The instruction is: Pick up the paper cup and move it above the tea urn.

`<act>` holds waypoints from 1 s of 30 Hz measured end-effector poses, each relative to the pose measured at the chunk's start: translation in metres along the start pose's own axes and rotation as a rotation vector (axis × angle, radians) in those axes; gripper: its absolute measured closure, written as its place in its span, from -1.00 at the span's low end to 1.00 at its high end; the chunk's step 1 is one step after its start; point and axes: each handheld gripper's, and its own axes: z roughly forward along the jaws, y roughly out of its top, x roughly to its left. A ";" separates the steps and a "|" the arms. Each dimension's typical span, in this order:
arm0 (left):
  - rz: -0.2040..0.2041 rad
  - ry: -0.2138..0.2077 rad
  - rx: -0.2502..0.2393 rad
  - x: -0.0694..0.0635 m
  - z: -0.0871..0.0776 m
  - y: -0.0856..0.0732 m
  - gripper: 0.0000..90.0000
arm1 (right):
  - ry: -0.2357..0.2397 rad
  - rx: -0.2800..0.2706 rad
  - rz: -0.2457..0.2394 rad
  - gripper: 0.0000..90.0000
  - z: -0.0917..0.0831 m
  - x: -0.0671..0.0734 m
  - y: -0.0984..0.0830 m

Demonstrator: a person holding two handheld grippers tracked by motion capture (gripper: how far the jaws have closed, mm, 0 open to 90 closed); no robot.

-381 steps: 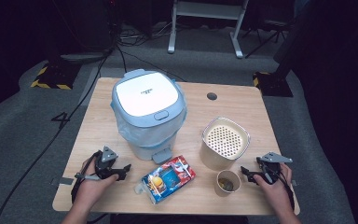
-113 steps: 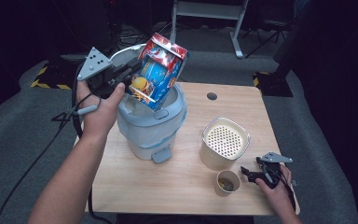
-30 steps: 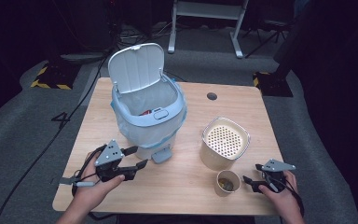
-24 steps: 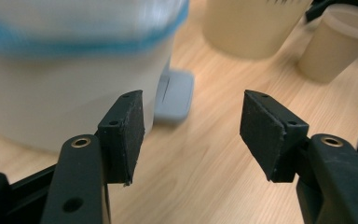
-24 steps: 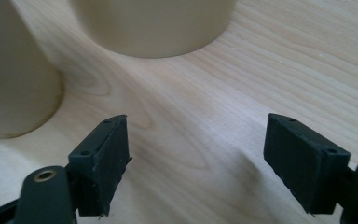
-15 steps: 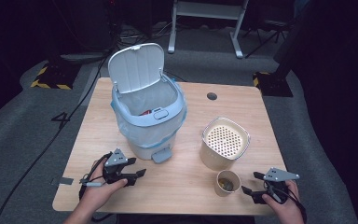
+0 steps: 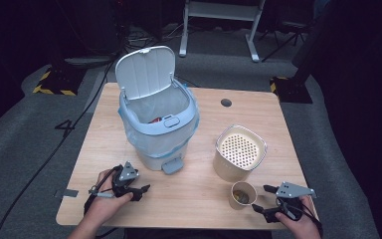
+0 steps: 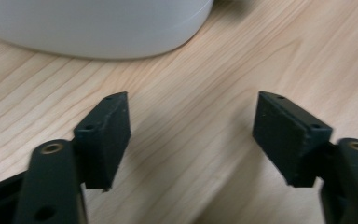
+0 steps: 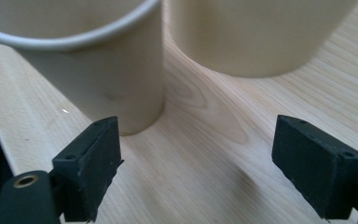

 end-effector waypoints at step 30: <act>-0.042 -0.007 -0.009 0.008 0.003 -0.003 -0.65 | 0.022 -0.196 -0.027 -0.41 0.034 0.044 0.019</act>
